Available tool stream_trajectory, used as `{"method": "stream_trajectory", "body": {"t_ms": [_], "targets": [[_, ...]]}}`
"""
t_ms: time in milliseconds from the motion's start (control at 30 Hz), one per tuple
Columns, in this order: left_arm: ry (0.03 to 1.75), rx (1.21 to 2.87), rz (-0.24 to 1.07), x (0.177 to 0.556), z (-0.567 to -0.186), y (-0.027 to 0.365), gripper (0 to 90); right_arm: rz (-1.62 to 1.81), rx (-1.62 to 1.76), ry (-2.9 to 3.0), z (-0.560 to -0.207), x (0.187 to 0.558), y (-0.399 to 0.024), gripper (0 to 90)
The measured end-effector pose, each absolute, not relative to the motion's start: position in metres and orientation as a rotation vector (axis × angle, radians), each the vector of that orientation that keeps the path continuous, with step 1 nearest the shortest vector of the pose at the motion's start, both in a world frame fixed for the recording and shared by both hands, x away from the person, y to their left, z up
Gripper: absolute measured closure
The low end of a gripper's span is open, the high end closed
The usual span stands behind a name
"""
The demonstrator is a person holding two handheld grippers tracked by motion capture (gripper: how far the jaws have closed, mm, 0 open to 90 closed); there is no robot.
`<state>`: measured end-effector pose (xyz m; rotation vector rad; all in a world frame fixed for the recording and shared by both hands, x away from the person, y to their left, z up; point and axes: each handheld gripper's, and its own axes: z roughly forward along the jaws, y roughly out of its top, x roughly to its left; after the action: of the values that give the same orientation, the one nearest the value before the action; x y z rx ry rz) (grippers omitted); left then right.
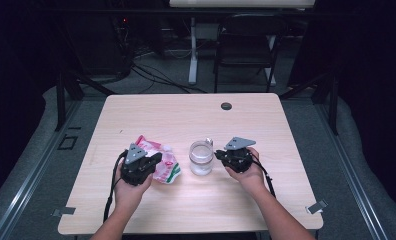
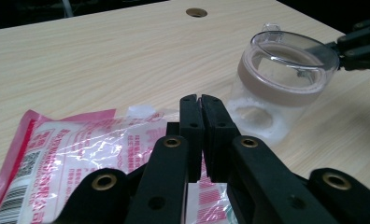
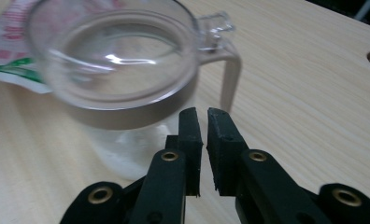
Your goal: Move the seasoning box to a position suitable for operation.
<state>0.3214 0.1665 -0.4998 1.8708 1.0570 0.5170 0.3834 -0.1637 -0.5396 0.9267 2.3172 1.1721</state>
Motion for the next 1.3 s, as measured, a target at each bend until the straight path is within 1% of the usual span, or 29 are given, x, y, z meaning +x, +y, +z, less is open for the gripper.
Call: {"method": "stream_trajectory", "body": {"t_ms": [67,100,133,167,367,467,600,700,800,833,867,900,933,1300], "targets": [[1.054,1.880,0.527,0.318,-0.499,0.173,84.3,1.141,0.966,2.313,-0.542,0.398,-0.168,80.2],[1.054,1.880,0.527,0.318,-0.499,0.173,83.1,1.141,0.966,2.313,-0.542,0.398,-0.168,80.2],[1.056,1.880,0.532,0.317,-0.498,0.175,81.9,1.147,0.980,2.334,-0.542,0.407,-0.170,76.7],[1.064,1.878,0.548,0.314,-0.499,0.182,81.1,1.159,0.981,2.345,-0.543,0.412,-0.171,75.6],[1.132,1.838,0.549,0.307,-0.507,0.204,76.8,1.167,0.963,2.349,-0.546,0.426,-0.167,74.3],[1.182,1.785,0.548,0.304,-0.509,0.222,76.4,1.179,0.945,2.379,-0.549,0.433,-0.160,74.0],[1.216,1.723,0.541,0.302,-0.508,0.235,76.4,1.176,0.908,2.396,-0.553,0.435,-0.152,73.4],[1.222,1.718,0.544,0.300,-0.510,0.238,76.7,1.165,0.905,2.412,-0.557,0.437,-0.149,73.5],[1.230,1.732,0.551,0.298,-0.513,0.239,76.9,1.174,0.919,2.419,-0.561,0.441,-0.146,78.7],[1.230,1.732,0.551,0.298,-0.513,0.239,76.9,1.174,0.919,2.419,-0.561,0.441,-0.146,78.7],[1.230,1.737,0.555,0.297,-0.514,0.238,76.9,1.174,0.928,2.409,-0.561,0.442,-0.146,82.1],[1.230,1.737,0.555,0.297,-0.514,0.238,76.8,1.174,0.928,2.409,-0.561,0.442,-0.146,82.1],[1.225,1.747,0.563,0.296,-0.514,0.236,76.7,1.172,0.928,2.416,-0.561,0.443,-0.148,83.9],[1.197,1.778,0.575,0.297,-0.517,0.228,75.0,1.140,0.895,2.422,-0.559,0.438,-0.148,85.9]]}}
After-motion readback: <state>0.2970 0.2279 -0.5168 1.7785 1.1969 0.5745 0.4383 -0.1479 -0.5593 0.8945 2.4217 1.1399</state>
